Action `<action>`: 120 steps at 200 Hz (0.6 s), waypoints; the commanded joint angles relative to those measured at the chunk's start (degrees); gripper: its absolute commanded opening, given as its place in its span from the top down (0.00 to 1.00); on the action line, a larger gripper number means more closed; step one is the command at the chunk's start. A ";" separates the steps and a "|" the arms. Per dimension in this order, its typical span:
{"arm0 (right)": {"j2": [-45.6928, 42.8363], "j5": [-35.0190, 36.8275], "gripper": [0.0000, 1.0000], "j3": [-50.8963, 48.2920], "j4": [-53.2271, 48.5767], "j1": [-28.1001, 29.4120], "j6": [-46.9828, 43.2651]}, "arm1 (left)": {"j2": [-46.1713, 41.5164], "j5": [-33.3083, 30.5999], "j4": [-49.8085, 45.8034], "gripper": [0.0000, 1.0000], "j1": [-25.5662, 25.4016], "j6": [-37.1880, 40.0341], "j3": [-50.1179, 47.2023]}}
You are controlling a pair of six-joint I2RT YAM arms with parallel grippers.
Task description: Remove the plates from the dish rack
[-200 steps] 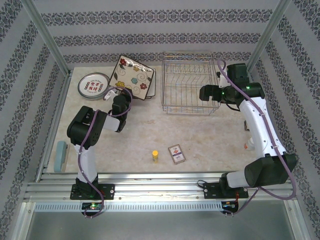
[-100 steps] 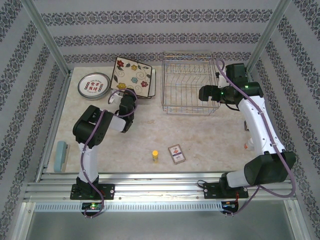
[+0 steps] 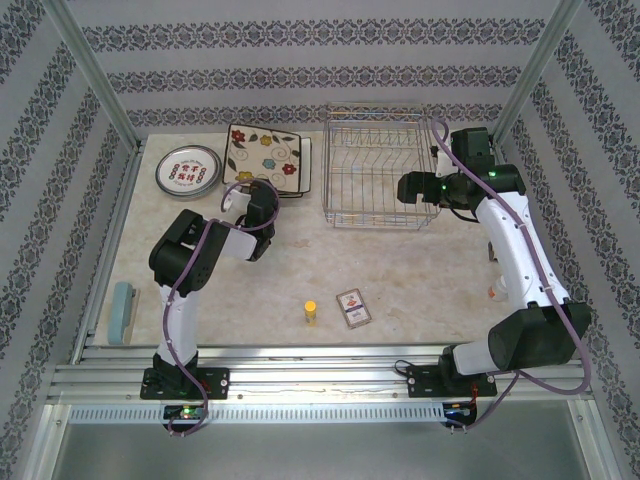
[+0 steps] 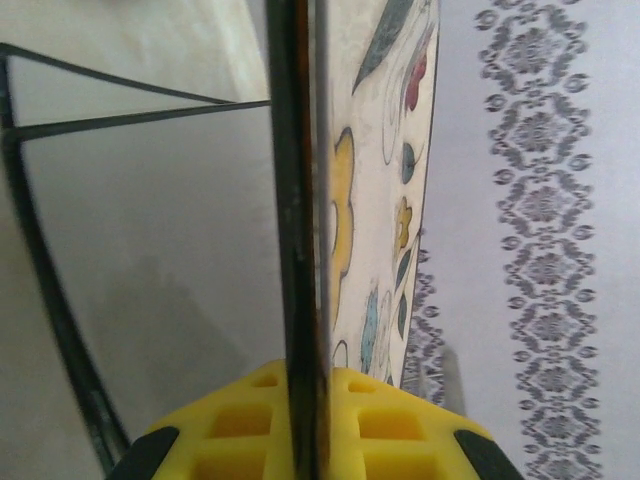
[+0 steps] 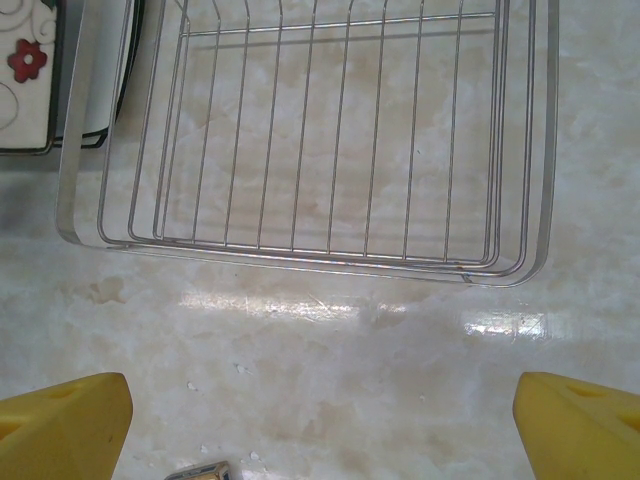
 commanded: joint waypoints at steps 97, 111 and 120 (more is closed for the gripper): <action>0.34 -0.63 0.02 -2.55 2.80 0.24 -0.62 | 3.53 0.16 2.45 1.00 -1.36 -4.97 10.04; 0.49 -0.72 0.02 -2.81 3.11 0.06 -0.55 | 4.24 0.21 2.18 1.00 -1.36 -5.61 10.56; 0.53 -0.89 0.02 -2.90 3.20 0.06 -0.55 | 4.41 0.21 2.13 1.00 -1.42 -5.83 10.63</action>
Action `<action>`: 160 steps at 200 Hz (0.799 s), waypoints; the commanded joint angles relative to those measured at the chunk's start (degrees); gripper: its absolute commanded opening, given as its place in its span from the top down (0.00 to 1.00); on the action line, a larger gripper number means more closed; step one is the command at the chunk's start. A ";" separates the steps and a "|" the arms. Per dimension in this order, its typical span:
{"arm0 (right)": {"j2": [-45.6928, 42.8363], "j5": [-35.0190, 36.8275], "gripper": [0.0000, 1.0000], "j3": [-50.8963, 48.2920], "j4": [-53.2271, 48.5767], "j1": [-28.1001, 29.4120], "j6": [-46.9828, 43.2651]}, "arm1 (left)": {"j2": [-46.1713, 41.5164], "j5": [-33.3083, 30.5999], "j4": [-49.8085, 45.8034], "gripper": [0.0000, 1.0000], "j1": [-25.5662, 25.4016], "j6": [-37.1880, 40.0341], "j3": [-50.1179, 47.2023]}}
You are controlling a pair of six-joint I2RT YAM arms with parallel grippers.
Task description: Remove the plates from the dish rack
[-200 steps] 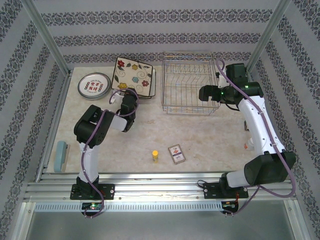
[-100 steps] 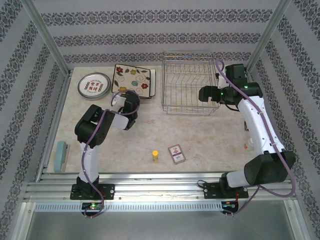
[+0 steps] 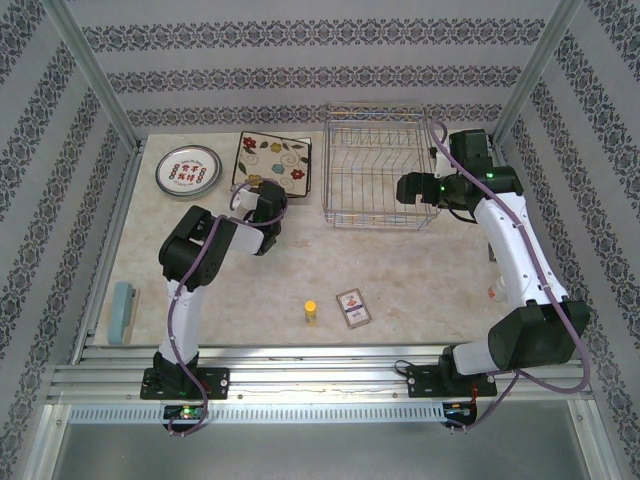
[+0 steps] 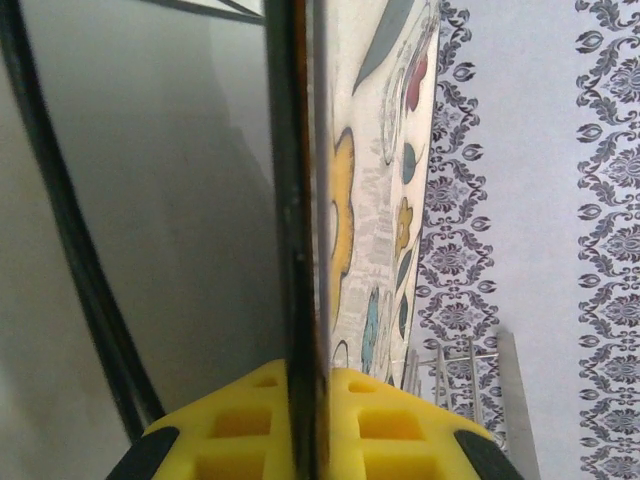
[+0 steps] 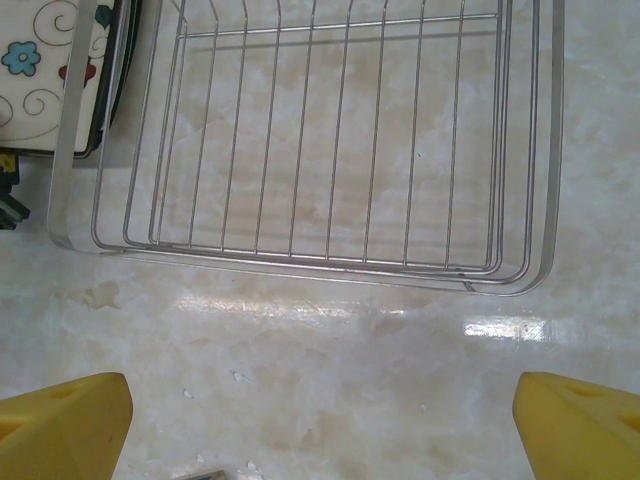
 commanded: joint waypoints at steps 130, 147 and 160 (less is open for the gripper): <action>0.21 -1.44 0.02 -2.23 1.37 -0.36 -0.63 | -0.95 -0.77 1.37 0.81 -0.44 -6.49 3.22; 0.00 -1.45 0.02 -2.25 1.31 -0.36 -0.66 | -1.74 -0.58 -0.36 0.69 -0.44 -6.71 2.73; -0.24 -1.60 0.02 -2.48 1.37 -0.36 -0.66 | -1.97 0.45 -1.47 0.52 -0.20 -7.32 2.64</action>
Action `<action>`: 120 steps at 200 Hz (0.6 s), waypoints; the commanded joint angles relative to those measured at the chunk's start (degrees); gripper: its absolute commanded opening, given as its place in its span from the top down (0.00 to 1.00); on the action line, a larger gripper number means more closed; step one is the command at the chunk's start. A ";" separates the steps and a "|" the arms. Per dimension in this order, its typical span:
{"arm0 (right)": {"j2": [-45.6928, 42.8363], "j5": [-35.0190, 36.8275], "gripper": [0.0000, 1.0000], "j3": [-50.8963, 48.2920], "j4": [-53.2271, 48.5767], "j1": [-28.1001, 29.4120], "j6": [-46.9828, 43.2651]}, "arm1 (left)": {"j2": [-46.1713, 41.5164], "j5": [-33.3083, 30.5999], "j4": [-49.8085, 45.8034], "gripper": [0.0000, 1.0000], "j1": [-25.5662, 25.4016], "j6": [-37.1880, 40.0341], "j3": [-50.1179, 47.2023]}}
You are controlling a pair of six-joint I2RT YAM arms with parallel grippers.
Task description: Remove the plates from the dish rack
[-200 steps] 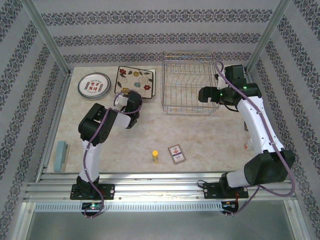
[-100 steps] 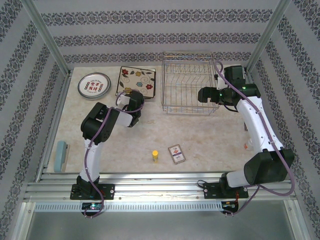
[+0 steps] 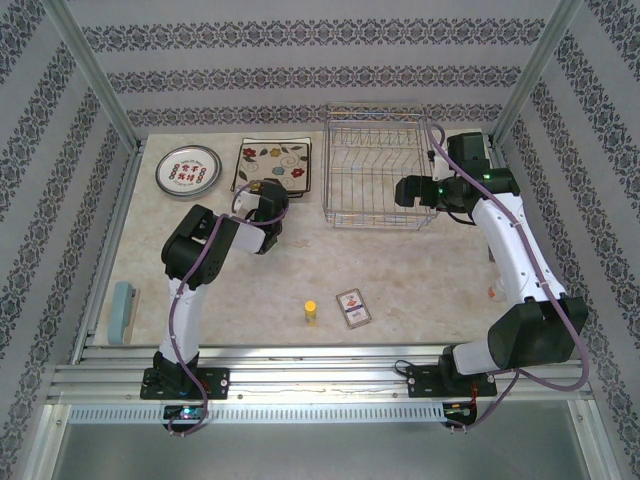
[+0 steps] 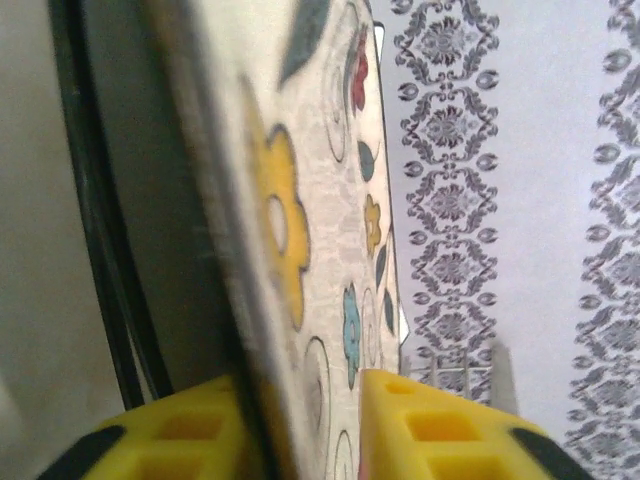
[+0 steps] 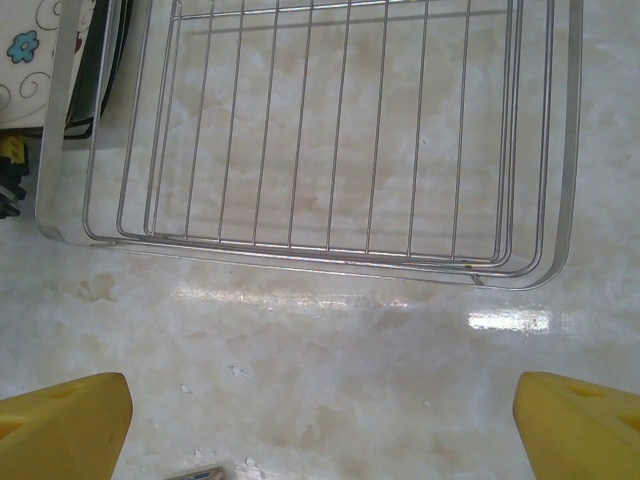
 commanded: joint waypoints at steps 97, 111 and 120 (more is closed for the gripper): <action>-3.39 -0.71 0.02 -1.05 0.27 -0.73 -0.29 | -7.02 10.13 -14.72 0.00 0.43 -0.58 3.15; -3.40 -0.79 0.02 -1.05 0.56 -0.79 -0.39 | -8.38 10.82 -18.43 0.00 0.43 1.02 3.14; -3.27 -0.77 0.02 -1.08 0.72 -0.82 -0.17 | -9.04 11.39 -20.39 0.00 0.63 2.28 3.33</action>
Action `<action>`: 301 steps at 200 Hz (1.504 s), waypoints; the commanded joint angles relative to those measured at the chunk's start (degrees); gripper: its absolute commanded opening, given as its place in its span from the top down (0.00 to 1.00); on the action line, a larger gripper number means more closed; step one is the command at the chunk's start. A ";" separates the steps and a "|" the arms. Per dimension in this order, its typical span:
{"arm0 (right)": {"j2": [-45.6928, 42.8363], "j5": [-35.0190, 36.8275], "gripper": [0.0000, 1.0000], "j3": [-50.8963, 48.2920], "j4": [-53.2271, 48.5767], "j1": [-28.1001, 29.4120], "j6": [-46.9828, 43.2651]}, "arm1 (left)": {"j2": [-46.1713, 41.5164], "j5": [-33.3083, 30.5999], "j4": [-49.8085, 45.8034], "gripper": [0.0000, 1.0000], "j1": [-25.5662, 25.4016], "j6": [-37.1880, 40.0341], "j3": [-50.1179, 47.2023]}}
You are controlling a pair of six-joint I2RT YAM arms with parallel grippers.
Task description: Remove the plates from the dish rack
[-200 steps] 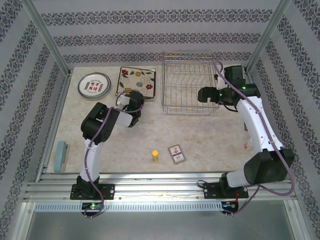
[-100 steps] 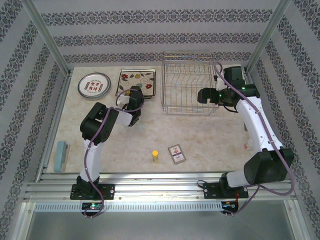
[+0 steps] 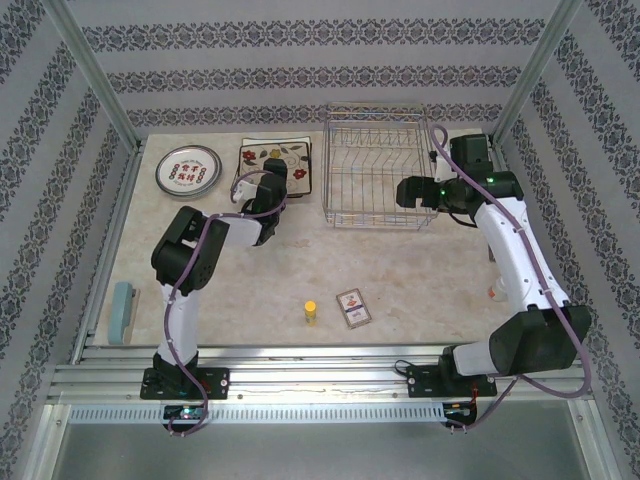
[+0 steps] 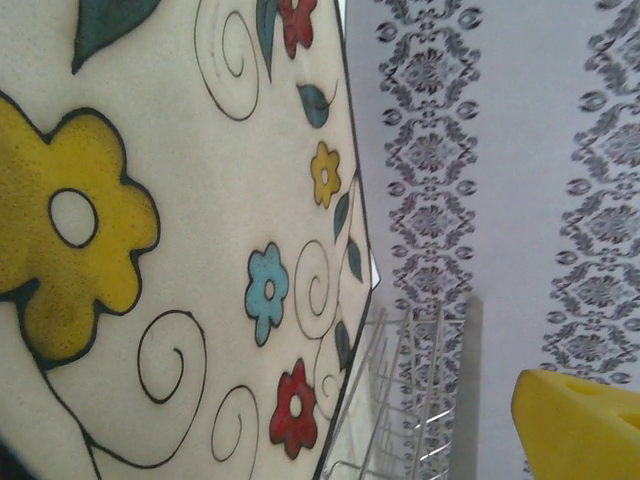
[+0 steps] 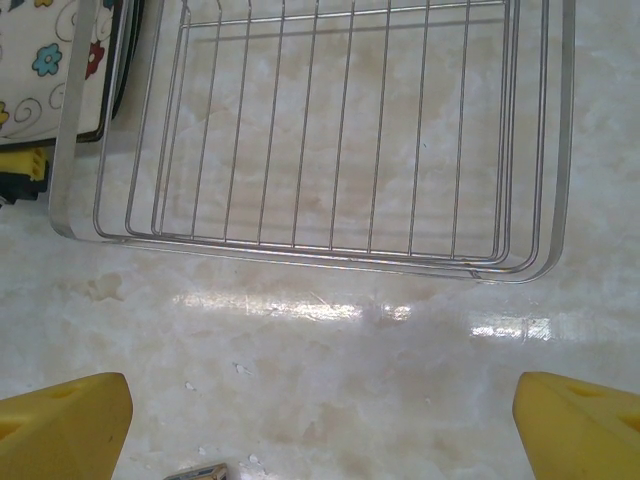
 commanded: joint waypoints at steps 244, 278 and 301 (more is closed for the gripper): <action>-49.62 7.82 0.02 -59.40 57.04 2.69 -16.08 | -59.47 -2.51 -31.68 0.01 -2.14 89.80 -24.00; -39.90 10.52 0.02 -64.86 62.90 1.83 -11.55 | -68.57 -4.70 -22.21 0.01 3.12 95.48 -40.50; -30.57 10.27 0.02 -67.70 73.32 1.37 -10.85 | -67.56 2.60 -12.59 0.01 11.54 88.70 -47.72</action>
